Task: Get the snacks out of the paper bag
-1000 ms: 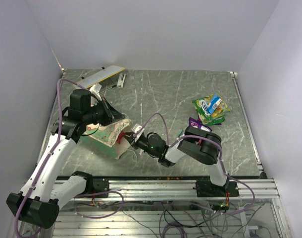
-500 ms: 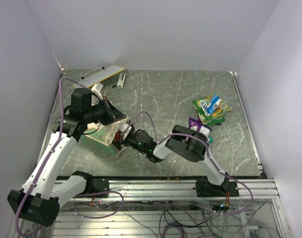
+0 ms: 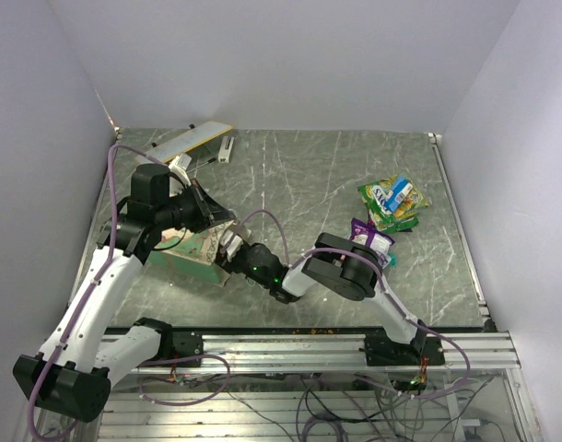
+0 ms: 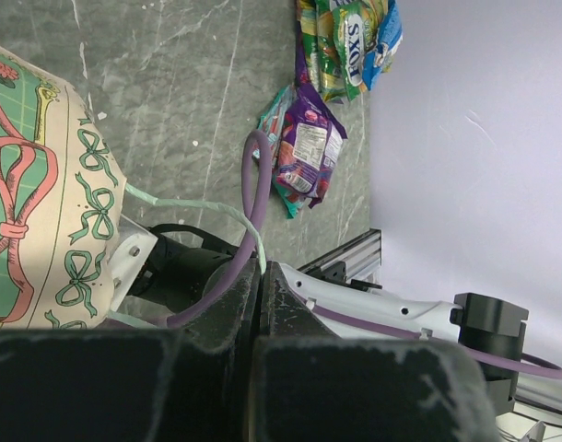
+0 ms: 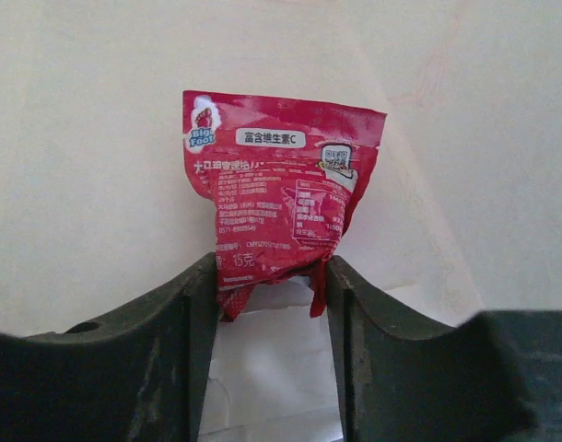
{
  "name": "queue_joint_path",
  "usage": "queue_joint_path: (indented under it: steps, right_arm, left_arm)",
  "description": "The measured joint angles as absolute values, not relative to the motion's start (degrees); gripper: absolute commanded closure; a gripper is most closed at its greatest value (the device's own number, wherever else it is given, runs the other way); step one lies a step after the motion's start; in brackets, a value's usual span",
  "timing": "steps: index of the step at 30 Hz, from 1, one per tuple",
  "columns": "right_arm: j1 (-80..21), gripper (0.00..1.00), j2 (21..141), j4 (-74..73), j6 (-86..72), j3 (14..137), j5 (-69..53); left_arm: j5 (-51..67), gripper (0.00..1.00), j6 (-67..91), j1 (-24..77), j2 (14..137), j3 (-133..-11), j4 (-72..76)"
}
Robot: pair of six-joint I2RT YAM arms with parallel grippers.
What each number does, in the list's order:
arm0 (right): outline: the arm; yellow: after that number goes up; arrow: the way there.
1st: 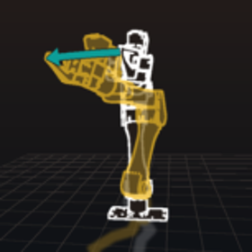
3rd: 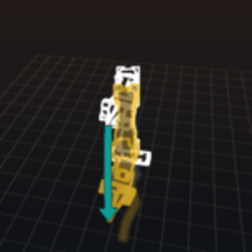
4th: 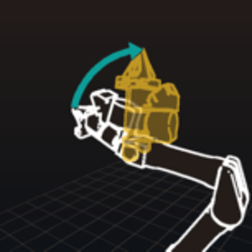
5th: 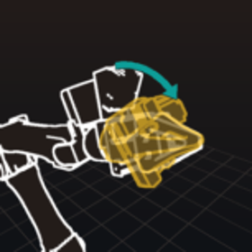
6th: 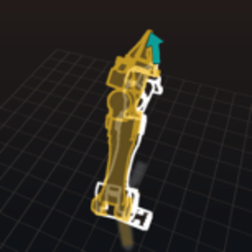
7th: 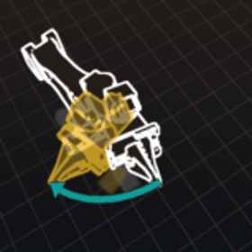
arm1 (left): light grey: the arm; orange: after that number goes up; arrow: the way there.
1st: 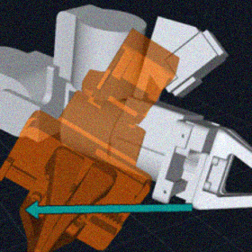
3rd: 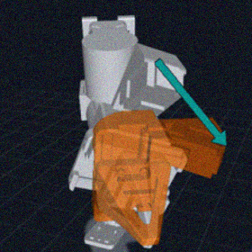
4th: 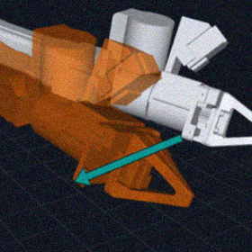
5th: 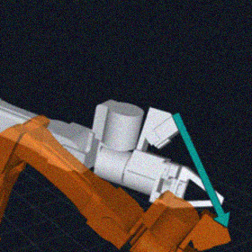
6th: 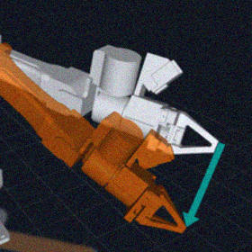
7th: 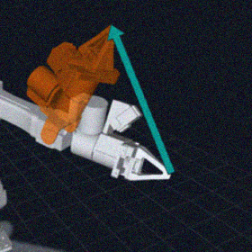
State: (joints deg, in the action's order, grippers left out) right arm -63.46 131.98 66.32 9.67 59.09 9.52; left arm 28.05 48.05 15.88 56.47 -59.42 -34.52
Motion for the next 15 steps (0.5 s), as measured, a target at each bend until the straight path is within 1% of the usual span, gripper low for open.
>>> queue_joint_path:
  steps: [4, 10, 15]
  right_arm:
    - [-63.44, 0.63, 131.28, 67.33, 10.2, 57.34, 10.09]
    - [-63.44, 0.67, 128.44, 67.83, 10.11, 53.19, 10.11]
    - [-63.46, 0.69, 123.83, 67.4, 9.23, 48.1, 8.47]
  left_arm:
    - [28.01, 0.93, 48.25, 15.88, 56.47, -59.42, -34.5]
    - [27.2, 0.93, 48.45, 15.88, 56.23, -59.42, -34.52]
    - [26.55, 0.93, 48.58, 15.88, 56.1, -59.42, -34.5]
